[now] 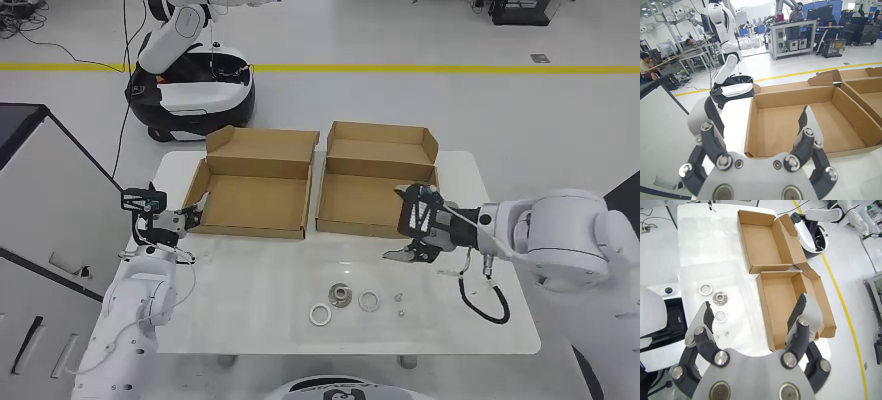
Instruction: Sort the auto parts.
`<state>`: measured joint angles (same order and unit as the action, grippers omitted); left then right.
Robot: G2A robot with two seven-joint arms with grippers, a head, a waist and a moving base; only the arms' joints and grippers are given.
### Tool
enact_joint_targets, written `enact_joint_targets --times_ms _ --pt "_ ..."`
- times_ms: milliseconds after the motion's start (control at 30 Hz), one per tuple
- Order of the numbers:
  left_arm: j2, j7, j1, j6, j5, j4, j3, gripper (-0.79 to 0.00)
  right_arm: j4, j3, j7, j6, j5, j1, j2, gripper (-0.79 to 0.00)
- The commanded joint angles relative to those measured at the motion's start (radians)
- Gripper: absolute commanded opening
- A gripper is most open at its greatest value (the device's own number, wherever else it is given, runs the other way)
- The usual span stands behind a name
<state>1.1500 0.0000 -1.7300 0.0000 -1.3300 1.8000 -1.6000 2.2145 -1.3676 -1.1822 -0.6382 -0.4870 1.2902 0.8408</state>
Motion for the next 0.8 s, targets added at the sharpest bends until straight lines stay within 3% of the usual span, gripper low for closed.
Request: enact_joint_targets --times_ms 0,400,767 --pt "0.0 0.0 0.0 0.0 0.0 0.0 0.0 0.0 -0.002 0.059 -0.035 0.035 0.05 -0.049 -0.033 0.0" --pt "0.0 0.0 0.0 0.0 0.0 0.0 0.0 0.0 -0.023 0.43 -0.127 0.127 0.245 -0.358 -0.206 0.0" --pt "0.0 0.0 0.0 0.0 0.0 0.0 0.0 0.0 -0.057 0.717 -0.097 0.097 0.268 -0.536 -0.301 0.0"
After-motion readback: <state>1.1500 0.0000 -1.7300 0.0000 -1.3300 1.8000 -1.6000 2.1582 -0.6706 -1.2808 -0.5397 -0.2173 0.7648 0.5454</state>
